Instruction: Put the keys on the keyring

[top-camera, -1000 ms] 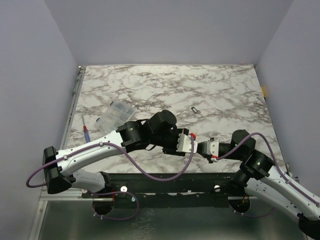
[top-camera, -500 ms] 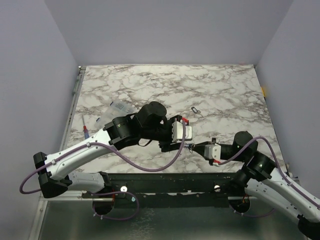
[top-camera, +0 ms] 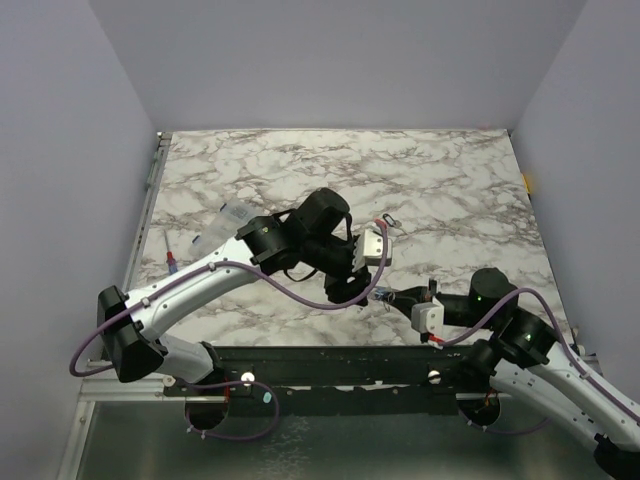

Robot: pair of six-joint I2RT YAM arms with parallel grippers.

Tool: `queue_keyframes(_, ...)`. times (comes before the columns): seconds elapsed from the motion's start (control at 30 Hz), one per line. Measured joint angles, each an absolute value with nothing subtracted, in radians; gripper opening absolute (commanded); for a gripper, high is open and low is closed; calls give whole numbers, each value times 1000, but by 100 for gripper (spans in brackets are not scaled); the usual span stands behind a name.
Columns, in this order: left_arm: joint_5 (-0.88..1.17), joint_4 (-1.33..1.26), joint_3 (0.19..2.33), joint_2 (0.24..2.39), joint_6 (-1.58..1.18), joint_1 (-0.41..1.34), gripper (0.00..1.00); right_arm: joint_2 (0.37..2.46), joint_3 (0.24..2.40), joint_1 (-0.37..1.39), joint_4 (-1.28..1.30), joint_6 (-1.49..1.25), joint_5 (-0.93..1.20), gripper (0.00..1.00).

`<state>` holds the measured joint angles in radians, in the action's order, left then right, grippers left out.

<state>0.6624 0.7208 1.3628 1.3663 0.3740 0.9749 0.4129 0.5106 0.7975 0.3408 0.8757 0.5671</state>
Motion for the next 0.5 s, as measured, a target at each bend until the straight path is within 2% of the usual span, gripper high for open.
queue_keyframes(0.3, 712, 728, 1370, 1415, 361, 975, 50, 411, 506, 797, 347, 902, 566, 1)
queue_keyframes(0.5, 719, 727, 1398, 1449, 352, 976, 43, 411, 505, 797, 348, 910, 566, 1)
